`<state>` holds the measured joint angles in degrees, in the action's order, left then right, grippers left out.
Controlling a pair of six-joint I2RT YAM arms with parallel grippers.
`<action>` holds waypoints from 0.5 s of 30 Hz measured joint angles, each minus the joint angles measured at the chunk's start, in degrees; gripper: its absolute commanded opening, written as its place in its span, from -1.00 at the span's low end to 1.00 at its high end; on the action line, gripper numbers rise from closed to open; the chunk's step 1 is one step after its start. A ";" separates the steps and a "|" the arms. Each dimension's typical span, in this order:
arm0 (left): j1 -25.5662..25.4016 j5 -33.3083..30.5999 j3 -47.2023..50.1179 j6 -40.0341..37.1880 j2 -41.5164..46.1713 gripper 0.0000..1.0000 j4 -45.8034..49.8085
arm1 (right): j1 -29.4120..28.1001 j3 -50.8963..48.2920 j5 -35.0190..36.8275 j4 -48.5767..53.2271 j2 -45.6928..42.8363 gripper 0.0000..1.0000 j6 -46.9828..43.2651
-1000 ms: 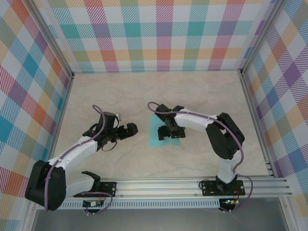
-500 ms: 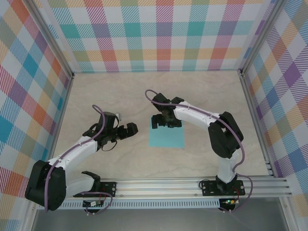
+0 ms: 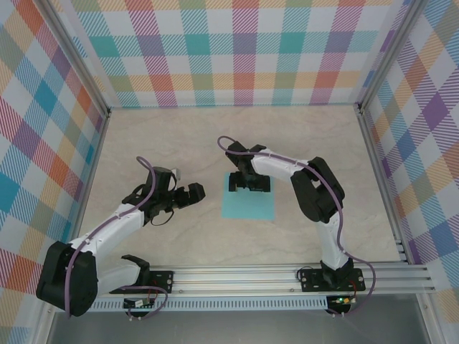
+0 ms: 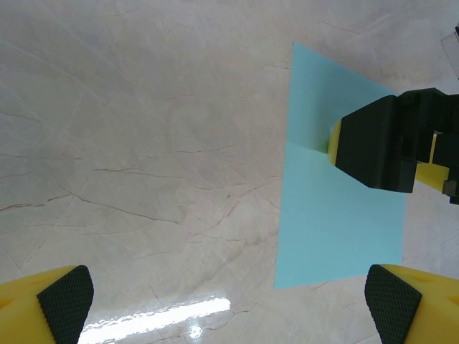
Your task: Fold a paper plane with a square sheet of paper (pick it up from the middle)
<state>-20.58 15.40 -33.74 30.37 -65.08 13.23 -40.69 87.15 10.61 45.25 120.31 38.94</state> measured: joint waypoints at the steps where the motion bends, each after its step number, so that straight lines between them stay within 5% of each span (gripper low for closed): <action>1: 0.00 0.00 0.00 0.00 0.13 1.00 0.15 | -0.02 -0.28 0.02 -0.26 -0.15 0.90 0.22; 15: 0.00 0.00 0.00 0.02 0.96 1.00 0.22 | -1.49 -0.42 1.40 -1.22 -0.52 0.39 0.87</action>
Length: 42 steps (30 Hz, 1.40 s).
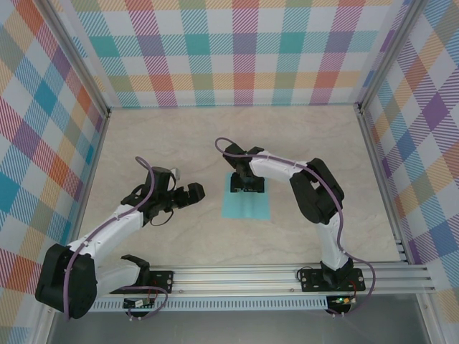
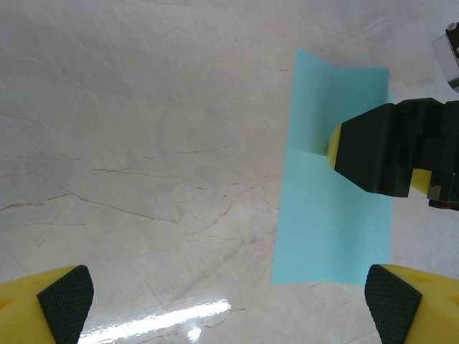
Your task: Fold a paper plane with a square sheet of paper (pick it up from the middle)
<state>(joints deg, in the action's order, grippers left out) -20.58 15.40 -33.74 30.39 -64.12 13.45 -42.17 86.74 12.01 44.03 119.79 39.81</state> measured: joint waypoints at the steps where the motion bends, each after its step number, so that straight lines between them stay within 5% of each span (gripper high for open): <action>1: -0.02 0.00 0.00 0.00 0.13 1.00 0.00 | 0.00 -0.02 0.02 0.07 -0.07 0.38 0.00; 10: 0.00 0.00 0.00 0.00 0.24 1.00 0.07 | -0.22 -1.46 0.87 1.49 -4.85 -0.28 -1.49; 13: -0.02 0.00 0.00 0.00 0.24 1.00 0.13 | -0.22 -1.62 0.83 1.49 -8.57 -0.34 -1.68; 21: -0.02 -0.02 0.00 0.00 0.24 1.00 0.20 | 0.20 -4.92 -3.06 -1.09 -15.45 -0.34 -1.97; 29: -0.02 0.20 -0.09 0.11 0.28 1.00 0.22 | 6.05 -18.01 -23.08 -17.35 -26.25 -0.29 -0.07; 36: -0.33 2.25 -0.09 1.38 0.50 1.00 -0.07 | 13.46 -30.49 -35.87 -32.74 -23.78 -0.27 4.46; 42: -1.36 3.21 -0.09 2.78 0.50 1.00 -0.09 | 15.26 -34.40 -37.03 -34.10 -21.31 -0.05 4.02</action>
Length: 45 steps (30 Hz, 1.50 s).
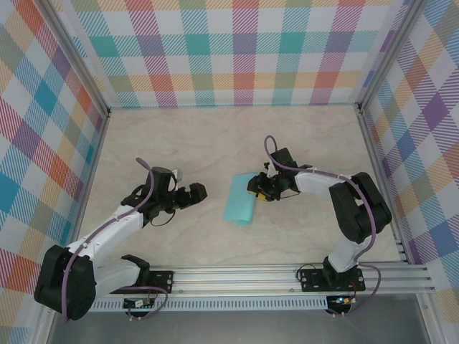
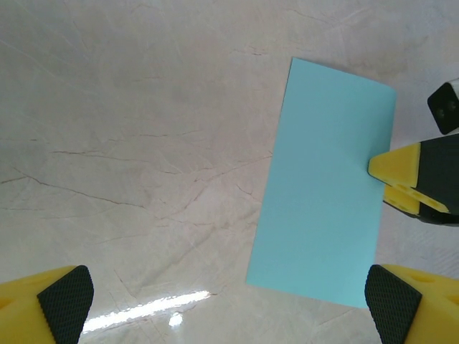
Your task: Fold a paper plane with a square sheet of paper (pick it up from the middle)
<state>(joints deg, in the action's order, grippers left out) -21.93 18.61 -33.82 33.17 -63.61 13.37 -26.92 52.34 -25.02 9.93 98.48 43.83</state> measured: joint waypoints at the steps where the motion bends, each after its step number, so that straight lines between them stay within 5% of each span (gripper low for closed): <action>1: -0.28 0.02 0.00 0.33 0.00 1.00 0.00 | 0.02 0.00 0.07 0.00 0.02 -0.01 -0.57; 5: -1.86 0.04 0.00 1.44 -0.02 1.00 -0.04 | 0.31 0.11 1.22 1.33 0.00 0.18 -2.93; 20: -10.21 -2.64 0.00 6.32 0.31 1.00 0.07 | 0.33 1.79 5.75 8.81 0.02 0.24 -8.57; 45: -10.47 -4.11 -0.09 6.73 4.20 1.00 4.28 | 0.92 1.60 0.98 4.48 1.88 0.16 -4.13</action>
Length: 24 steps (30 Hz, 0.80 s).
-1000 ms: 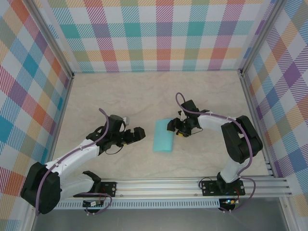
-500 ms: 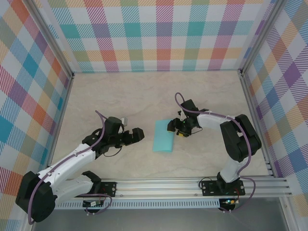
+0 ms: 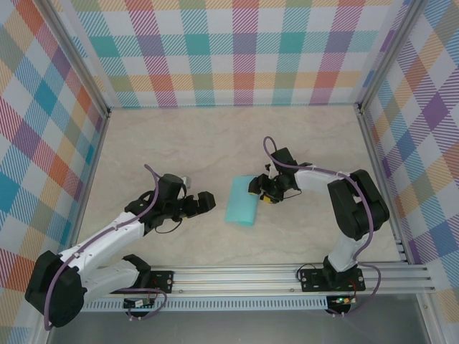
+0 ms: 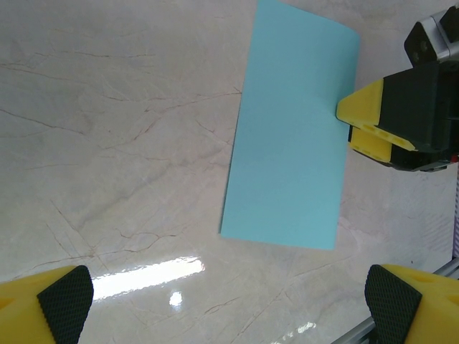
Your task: Fold a paper plane with a square sheet of paper (pick it up from the middle)
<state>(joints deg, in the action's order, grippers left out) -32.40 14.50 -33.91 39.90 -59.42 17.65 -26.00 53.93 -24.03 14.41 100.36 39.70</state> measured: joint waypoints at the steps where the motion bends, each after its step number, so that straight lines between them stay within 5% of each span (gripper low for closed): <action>1: 0.00 0.02 0.00 0.11 -0.11 1.00 -0.07 | 0.00 0.00 -0.66 -0.74 0.17 0.16 0.48; 11: 0.00 1.62 -0.98 1.05 -4.48 0.98 -2.47 | -0.15 0.00 -3.06 -3.41 1.51 0.20 3.80; 24: -0.28 8.22 -14.88 2.45 -28.81 0.36 -10.78 | -0.35 1.16 1.66 5.18 -1.68 0.15 3.56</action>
<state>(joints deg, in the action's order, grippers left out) -32.69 22.72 -48.80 42.35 -88.23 6.87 -26.35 55.09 -22.37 19.59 98.67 43.27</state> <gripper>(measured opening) 0.709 0.576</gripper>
